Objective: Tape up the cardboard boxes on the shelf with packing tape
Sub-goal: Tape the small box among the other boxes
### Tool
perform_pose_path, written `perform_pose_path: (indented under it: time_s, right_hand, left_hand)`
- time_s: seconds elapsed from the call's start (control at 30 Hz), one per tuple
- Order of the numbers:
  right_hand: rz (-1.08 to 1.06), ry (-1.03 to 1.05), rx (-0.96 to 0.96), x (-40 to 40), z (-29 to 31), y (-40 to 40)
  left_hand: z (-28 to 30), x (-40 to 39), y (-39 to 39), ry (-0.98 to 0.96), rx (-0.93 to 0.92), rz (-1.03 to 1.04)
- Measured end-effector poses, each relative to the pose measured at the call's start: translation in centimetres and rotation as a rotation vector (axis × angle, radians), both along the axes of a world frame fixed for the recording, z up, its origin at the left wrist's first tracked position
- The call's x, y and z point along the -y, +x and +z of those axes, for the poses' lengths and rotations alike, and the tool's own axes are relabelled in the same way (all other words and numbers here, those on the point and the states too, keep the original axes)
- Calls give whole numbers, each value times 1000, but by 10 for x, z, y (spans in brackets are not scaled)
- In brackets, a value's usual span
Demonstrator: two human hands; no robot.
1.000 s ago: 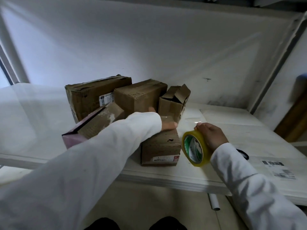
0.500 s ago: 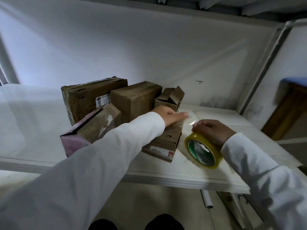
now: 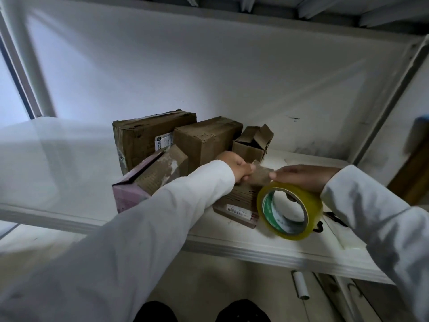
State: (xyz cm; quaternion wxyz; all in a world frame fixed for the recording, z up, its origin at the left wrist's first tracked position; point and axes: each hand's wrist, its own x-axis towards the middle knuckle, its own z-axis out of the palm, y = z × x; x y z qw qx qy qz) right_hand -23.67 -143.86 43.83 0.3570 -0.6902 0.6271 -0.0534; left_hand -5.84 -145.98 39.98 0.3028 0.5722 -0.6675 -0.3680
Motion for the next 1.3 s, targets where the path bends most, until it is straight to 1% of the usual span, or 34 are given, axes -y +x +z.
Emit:
perform_pose_path:
  time_s: [0.1,0.13,0.17,0.2,0.3,0.33,0.37,0.43,0.5,0.53,0.63,0.73,0.8,0.9,1.03,1.1,1.13,1.23,1.3]
  right_hand:
    - [-115,0,63,-4,-7,-8]
    - [-159,-7,69,-4,-9,-8]
    - [-184,-18,35,-4,-12,-5]
    - [-190,-37,-64,-2,-15,0]
    - [-104,-153,-507,4,-20,13]
    - [-80,-184,-571,6,-22,16]
    - [-76,-195,-575,10,-23,18]
    - [-148,-161,-426,17,-26,21]
    - [-212,-80,-265,21,-28,25]
    - [-223,-40,-236,23,-29,25]
    - [-186,-11,-250,28,-31,23]
    - [-162,-5,-276,32,-33,23]
    - [-147,19,-240,35,-37,23]
    - [-127,63,-213,35,-43,24]
    - [-169,82,-198,36,-52,22]
    - [-173,68,-192,37,-55,22]
    - [-170,61,-187,37,-56,22]
    - [-171,49,-161,36,-57,21]
    - [-182,48,-146,36,-58,20]
  left_hand:
    - [-5,3,-1,51,18,24]
    - [-6,4,-2,67,34,30]
    - [-8,5,-4,76,57,38]
    - [-8,7,-5,82,78,51]
    - [-7,12,-1,97,80,106]
    - [-7,13,2,98,85,115]
    - [-6,14,5,93,95,123]
    - [-7,15,12,96,110,135]
    - [-9,16,17,119,131,130]
    - [-12,17,18,132,138,128]
    - [-19,18,17,141,140,130]
    - [-21,23,15,146,222,128]
    - [-22,25,14,109,364,98]
    - [-23,25,12,-35,662,34]
    - [-20,18,9,-141,896,-25]
    - [-17,15,7,-167,944,-28]
    - [-17,15,7,-172,937,-20]
    - [-24,16,19,-148,893,117]
    - [-30,16,30,-135,926,193]
